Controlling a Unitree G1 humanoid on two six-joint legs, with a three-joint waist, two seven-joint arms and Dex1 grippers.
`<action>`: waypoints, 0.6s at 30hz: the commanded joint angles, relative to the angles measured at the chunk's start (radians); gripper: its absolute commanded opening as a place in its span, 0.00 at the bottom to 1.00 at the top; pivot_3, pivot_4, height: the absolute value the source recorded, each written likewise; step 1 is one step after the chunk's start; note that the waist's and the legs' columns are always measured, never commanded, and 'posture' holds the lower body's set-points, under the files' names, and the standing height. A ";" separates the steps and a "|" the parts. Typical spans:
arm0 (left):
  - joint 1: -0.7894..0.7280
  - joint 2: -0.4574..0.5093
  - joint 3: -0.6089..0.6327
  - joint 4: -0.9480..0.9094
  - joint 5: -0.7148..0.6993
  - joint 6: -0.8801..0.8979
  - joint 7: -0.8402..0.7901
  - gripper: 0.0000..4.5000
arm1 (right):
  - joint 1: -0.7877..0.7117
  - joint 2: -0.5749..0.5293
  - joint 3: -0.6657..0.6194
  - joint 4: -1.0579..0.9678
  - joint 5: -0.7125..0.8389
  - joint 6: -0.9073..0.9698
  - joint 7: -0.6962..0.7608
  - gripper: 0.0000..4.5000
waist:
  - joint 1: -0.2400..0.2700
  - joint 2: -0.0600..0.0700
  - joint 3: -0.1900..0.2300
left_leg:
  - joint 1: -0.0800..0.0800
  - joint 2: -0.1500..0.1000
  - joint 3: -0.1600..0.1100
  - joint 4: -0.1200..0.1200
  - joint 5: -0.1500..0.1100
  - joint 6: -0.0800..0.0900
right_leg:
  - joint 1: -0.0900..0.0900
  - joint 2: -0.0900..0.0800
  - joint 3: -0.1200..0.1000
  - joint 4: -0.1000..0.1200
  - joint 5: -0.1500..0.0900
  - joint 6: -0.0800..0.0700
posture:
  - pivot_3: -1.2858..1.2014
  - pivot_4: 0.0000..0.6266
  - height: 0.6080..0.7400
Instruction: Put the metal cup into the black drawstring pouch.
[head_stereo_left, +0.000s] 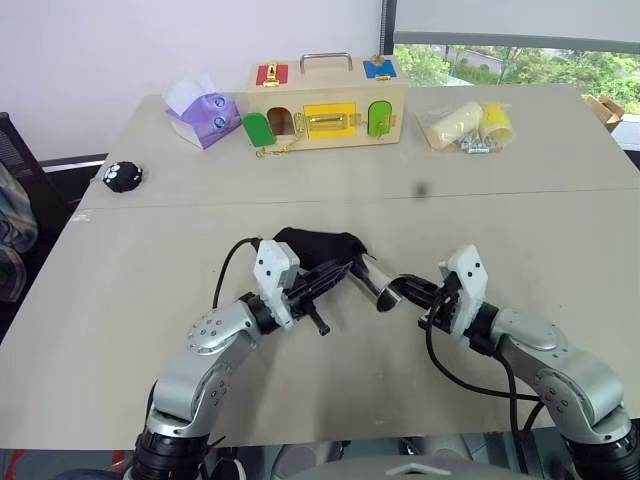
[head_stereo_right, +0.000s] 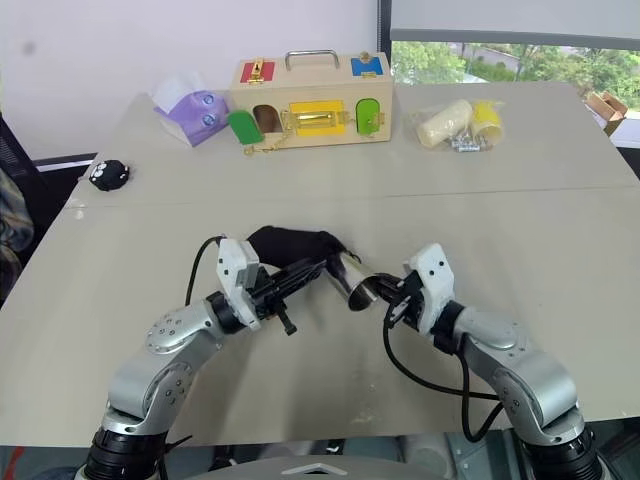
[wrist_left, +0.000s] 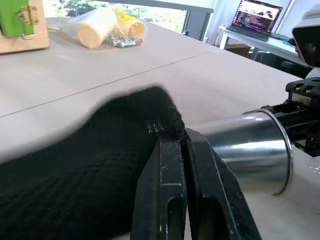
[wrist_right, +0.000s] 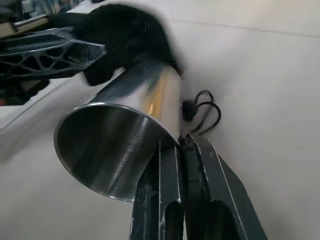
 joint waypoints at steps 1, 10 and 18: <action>0.005 0.011 -0.001 0.000 0.012 -0.038 -0.021 0.00 | -0.021 0.013 -0.015 -0.065 0.013 -0.031 0.003 0.01 | 0.000 0.000 0.000 | 0.000 0.000 0.000 0.000 0.000 0.000 | 0.000 0.000 0.000 0.000 0.000 0.000 | 0.52 0.24 1.00; -0.061 0.072 -0.043 0.186 0.267 -0.255 -0.002 0.00 | 0.068 -0.077 -0.186 -0.024 0.004 -0.085 0.048 0.01 | 0.008 -0.001 0.000 | 0.000 -0.001 0.000 0.000 0.000 0.000 | 0.000 0.000 -0.001 -0.001 0.000 0.000 | 0.52 0.24 1.00; -0.090 0.093 -0.051 0.397 0.507 -0.555 0.120 0.29 | 0.126 -0.065 -0.285 -0.049 0.071 -0.102 0.068 0.00 | 0.002 -0.001 0.000 | -0.001 0.000 0.001 -0.001 0.000 0.000 | 0.000 -0.001 0.000 -0.001 0.000 0.000 | 0.52 0.24 1.00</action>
